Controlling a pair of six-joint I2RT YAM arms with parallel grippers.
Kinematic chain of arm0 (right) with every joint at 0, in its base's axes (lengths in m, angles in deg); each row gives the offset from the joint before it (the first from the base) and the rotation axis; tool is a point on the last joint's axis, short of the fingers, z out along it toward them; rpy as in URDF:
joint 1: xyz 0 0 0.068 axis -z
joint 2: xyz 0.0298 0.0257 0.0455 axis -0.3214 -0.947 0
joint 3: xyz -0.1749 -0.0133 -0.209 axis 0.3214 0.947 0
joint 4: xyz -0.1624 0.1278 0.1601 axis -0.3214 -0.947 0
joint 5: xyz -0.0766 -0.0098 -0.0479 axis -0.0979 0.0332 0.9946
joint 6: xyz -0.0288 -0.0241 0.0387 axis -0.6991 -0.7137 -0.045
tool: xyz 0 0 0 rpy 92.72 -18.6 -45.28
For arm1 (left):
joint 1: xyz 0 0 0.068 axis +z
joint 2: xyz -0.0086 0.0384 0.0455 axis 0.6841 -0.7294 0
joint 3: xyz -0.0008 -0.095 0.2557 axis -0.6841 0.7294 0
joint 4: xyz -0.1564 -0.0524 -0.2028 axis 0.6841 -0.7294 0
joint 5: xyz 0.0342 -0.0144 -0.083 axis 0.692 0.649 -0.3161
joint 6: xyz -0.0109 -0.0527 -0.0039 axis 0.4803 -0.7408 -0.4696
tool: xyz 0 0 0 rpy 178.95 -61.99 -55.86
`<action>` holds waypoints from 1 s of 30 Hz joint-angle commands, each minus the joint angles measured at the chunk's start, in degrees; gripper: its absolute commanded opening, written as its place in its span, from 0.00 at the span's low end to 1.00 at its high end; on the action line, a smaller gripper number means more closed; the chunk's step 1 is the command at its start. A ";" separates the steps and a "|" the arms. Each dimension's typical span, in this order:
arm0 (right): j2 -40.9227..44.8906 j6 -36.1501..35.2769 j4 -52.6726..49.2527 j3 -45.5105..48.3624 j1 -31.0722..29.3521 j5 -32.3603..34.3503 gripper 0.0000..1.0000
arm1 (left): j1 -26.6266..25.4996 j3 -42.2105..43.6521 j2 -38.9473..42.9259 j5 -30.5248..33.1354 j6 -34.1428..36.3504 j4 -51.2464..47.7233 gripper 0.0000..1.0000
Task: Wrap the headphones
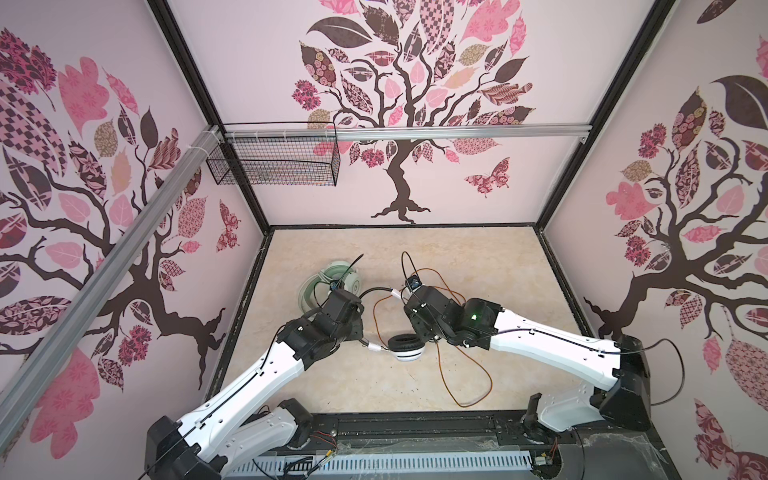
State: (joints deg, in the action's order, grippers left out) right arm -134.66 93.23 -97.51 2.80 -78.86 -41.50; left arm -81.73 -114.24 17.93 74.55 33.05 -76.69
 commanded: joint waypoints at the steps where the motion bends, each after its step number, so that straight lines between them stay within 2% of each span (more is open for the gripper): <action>1: 3.22 0.43 1.50 -2.57 0.08 0.50 0.24 | -0.12 1.63 0.33 0.72 -0.45 0.15 0.36; 3: 3.28 0.45 1.50 -2.62 0.09 0.32 0.24 | -0.15 1.55 -0.05 0.98 -0.29 0.41 0.35; 5: 3.40 0.45 1.63 -2.58 0.01 0.33 0.24 | -0.18 1.57 -0.52 0.65 0.11 0.76 0.28; 8: 3.75 0.61 1.80 -2.46 0.09 0.07 0.24 | -0.15 1.01 -1.60 0.20 0.79 0.70 0.04; 9: 3.80 0.60 1.84 -2.50 0.08 0.04 0.24 | -0.18 0.75 -2.21 0.26 0.77 0.26 0.00; 14: 4.11 0.49 1.94 -2.44 0.04 0.07 0.25 | -0.12 0.16 -3.40 -1.04 0.92 -0.45 0.00; 15: 4.10 0.22 1.87 -2.30 0.09 -0.12 0.31 | -0.18 0.16 -3.39 -1.52 1.10 -0.42 0.00; 17: 4.18 -0.33 1.64 -2.26 0.08 -0.22 0.54 | -0.14 -0.23 -3.13 -2.40 1.45 -0.45 0.00; 18: 4.40 -0.68 1.47 -2.07 0.09 -0.22 0.61 | -0.12 -0.62 -2.92 -2.79 1.55 -0.68 0.00; 19: 4.73 -0.92 1.25 -1.89 0.15 -0.26 0.66 | -0.11 -1.40 -2.79 -3.83 1.96 -1.35 0.00; 21: 6.06 -1.31 1.15 -1.00 0.66 -1.54 0.68 | 0.19 -3.93 -3.66 -5.32 3.41 -3.90 0.00; 24: 11.33 -0.76 4.12 3.34 3.16 -10.34 0.73 | 2.44 -8.08 -5.69 -6.44 5.38 -9.47 0.00; 27: 19.19 1.70 7.76 9.34 6.96 -18.96 0.76 | 9.82 -8.45 -6.69 -16.32 7.95 -10.42 0.00; 30: 25.89 3.38 8.47 14.26 13.18 -26.27 0.77 | 13.33 -8.60 -7.47 -17.98 7.68 -11.94 0.00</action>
State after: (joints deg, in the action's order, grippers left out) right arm -115.62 94.35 -89.19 14.86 -70.08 -59.51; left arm -71.72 -120.82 11.00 58.62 40.67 -84.43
